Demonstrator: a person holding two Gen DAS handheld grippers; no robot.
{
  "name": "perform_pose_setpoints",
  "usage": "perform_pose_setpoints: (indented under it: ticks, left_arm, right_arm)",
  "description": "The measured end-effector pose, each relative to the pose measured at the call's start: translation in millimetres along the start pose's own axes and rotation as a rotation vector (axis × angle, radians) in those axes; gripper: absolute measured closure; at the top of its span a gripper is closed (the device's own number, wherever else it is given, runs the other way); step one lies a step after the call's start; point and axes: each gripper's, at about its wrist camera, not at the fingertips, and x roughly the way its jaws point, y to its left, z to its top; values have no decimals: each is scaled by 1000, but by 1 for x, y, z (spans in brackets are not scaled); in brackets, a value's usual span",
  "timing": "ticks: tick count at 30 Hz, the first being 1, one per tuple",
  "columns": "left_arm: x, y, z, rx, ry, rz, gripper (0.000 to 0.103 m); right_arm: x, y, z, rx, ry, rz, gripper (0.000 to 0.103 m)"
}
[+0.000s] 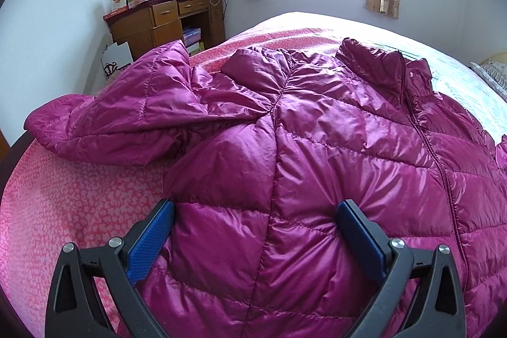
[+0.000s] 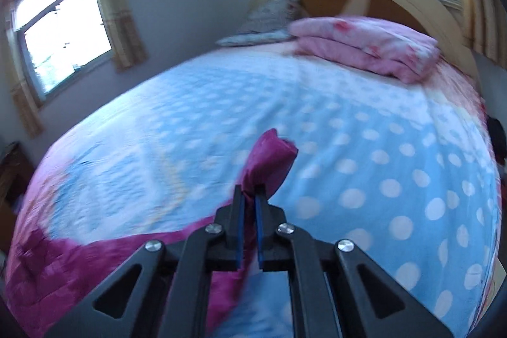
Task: Fold large clothes
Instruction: 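Grasp the jacket sleeve cuff with the right gripper and lift it, then carry the sleeve across the jacket body with the right gripper and release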
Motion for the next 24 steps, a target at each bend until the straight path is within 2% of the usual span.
perform_pose_setpoints:
  ticks: [3,6,9,14,18,24]
  left_arm:
    - [-2,2,-1,-12,-6,-11,1]
    - [-8,11,-5,-43,-22,-32,1]
    - [-11,21,-6,-93,-33,-57,1]
    - [-16,28,-9,-124,-50,-73,1]
    - [-18,36,-10,-166,-65,-87,1]
    - [-20,41,-12,-178,-76,-101,1]
  right_arm:
    - [-33,67,-5,-123,-36,144,95]
    - [-60,134,-19,-223,-35,298,95]
    - [-83,211,-51,-328,17,481,95]
    - [-91,300,-116,-436,122,689,95]
    - [-78,342,-162,-479,234,815,95]
    - [-50,380,-215,-555,370,910,95]
